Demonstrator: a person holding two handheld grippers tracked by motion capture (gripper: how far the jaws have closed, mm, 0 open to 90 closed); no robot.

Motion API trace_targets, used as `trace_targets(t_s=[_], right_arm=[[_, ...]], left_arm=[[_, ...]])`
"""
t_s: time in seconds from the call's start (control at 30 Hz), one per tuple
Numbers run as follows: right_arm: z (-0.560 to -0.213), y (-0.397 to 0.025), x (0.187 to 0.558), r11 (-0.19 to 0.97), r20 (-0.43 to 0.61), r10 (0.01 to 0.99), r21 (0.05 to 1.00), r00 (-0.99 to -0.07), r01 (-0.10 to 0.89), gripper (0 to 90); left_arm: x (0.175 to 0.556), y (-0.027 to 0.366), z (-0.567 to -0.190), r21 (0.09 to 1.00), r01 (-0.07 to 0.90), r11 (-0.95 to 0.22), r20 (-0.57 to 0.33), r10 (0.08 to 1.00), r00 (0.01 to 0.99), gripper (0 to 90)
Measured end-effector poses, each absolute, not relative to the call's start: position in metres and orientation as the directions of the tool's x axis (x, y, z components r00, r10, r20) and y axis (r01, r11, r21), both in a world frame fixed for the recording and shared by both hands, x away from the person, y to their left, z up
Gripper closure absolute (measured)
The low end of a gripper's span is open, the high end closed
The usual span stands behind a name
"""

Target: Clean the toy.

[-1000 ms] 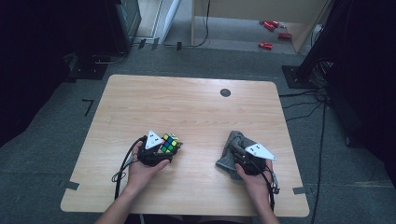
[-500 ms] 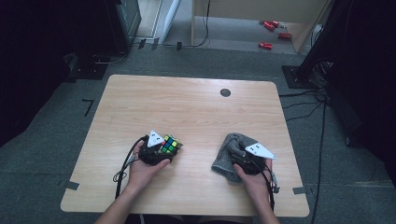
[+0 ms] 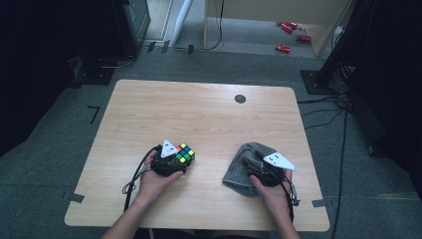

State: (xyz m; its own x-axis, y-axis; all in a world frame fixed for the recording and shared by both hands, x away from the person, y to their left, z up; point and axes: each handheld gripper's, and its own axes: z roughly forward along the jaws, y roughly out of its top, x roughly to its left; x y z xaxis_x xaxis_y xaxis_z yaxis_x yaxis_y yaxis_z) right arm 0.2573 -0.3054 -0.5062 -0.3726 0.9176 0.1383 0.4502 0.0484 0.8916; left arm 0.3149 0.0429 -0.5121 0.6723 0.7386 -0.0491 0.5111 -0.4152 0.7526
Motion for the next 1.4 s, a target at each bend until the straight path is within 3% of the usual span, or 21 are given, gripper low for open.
trace_targets(t_s=[0.2,0.4,0.5,0.53,0.8,0.9,1.17,1.4], right_arm=[[-0.505,-0.307,0.255,0.054,0.141,0.906,0.897,-0.399,0.439,37.7],[-0.500,-0.308,0.254,0.057,0.133,0.906,0.902,-0.402,0.428,23.5],[-0.493,-0.310,0.252,0.050,0.136,0.905,0.907,-0.404,0.417,17.0],[-0.490,-0.311,0.251,0.052,0.133,0.904,0.909,-0.405,0.415,15.3],[-0.471,-0.332,0.245,0.023,0.171,0.899,0.901,-0.402,0.434,10.3],[-0.467,-0.338,0.241,0.092,0.116,0.903,0.889,-0.415,0.448,8.1],[-0.460,-0.359,0.228,0.103,0.115,0.910,0.868,-0.399,0.486,0.3],[-0.464,-0.375,0.216,0.116,0.091,0.924,0.859,-0.372,0.499,0.0]], left_arm=[[0.315,0.043,-0.514,0.748,0.518,-0.415,-0.051,0.742,0.668,31.6],[0.316,0.044,-0.513,0.762,0.527,-0.376,-0.087,0.747,0.659,31.4],[0.316,0.046,-0.505,0.759,0.557,-0.336,-0.141,0.751,0.645,12.3],[0.315,0.048,-0.503,0.764,0.555,-0.328,-0.146,0.751,0.644,10.5],[0.303,0.074,-0.481,0.791,0.531,-0.303,-0.140,0.756,0.640,9.6],[0.297,0.089,-0.475,0.806,0.519,-0.283,-0.142,0.760,0.634,9.6],[0.288,0.123,-0.473,0.815,0.524,-0.246,-0.170,0.764,0.623,9.6],[0.277,0.149,-0.476,0.810,0.532,-0.247,-0.180,0.759,0.626,6.1]])
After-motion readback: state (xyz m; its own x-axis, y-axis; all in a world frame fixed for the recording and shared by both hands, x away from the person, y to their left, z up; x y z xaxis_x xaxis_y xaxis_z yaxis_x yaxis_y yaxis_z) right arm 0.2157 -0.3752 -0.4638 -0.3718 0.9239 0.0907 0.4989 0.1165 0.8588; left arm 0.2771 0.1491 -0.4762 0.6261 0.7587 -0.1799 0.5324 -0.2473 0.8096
